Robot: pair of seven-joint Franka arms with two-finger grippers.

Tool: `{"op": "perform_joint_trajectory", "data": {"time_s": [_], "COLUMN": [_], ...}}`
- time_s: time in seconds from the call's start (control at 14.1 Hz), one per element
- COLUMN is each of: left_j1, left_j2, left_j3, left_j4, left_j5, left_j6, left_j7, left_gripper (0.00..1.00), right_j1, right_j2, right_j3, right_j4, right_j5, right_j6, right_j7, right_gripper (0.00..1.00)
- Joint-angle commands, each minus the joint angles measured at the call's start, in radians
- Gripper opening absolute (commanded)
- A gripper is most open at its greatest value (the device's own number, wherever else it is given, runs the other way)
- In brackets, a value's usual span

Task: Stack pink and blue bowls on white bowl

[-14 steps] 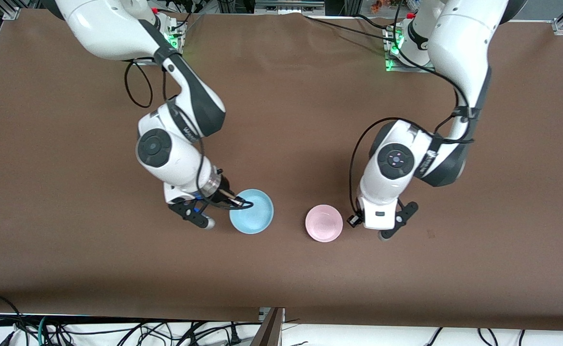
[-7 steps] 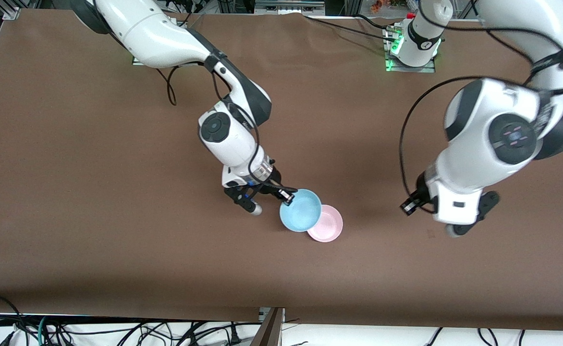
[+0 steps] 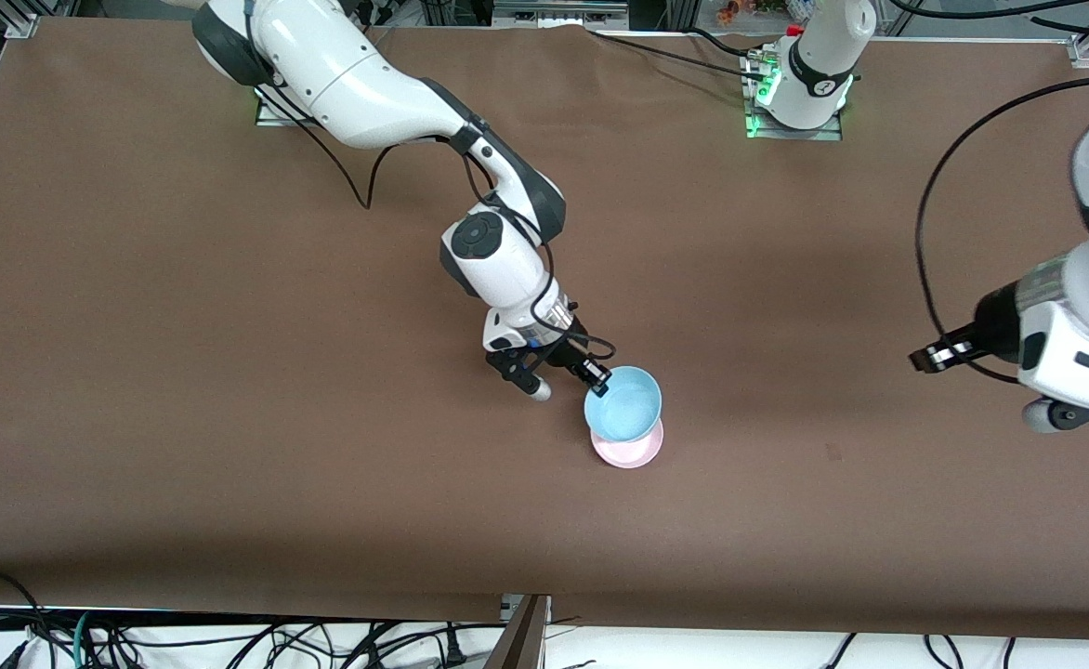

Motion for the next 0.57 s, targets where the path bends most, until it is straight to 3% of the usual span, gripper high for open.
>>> {"op": "perform_joint_trajectory", "data": {"time_s": [0.0,0.28,0.5], "left_j1": [0.028,0.057,0.071], "left_j2": [-0.032,-0.086,-0.201], "left_j3": [-0.004,-0.001,-0.002], "left_j4": [-0.056,-0.141,-0.344], "left_j5": [-0.018,-0.011,-0.012], "left_j6": [-0.015,-0.003,0.127], "left_j7": [0.137,0.223,0.260], "left_gripper": [0.34,0.36,0.38], "right_j1": [0.020,0.019,0.019], "right_j2": [0.049,0.095,0.138], "right_j3": [-0.021,-0.031,-0.033], "right_j4": [0.058,0.102,0.156], "right_j5": [-0.001,0.001,0.001], "right_j6": [0.043,0.078,0.089], "right_j7": [0.022,0.017,0.013], "right_gripper": [0.00,0.00,0.00]}}
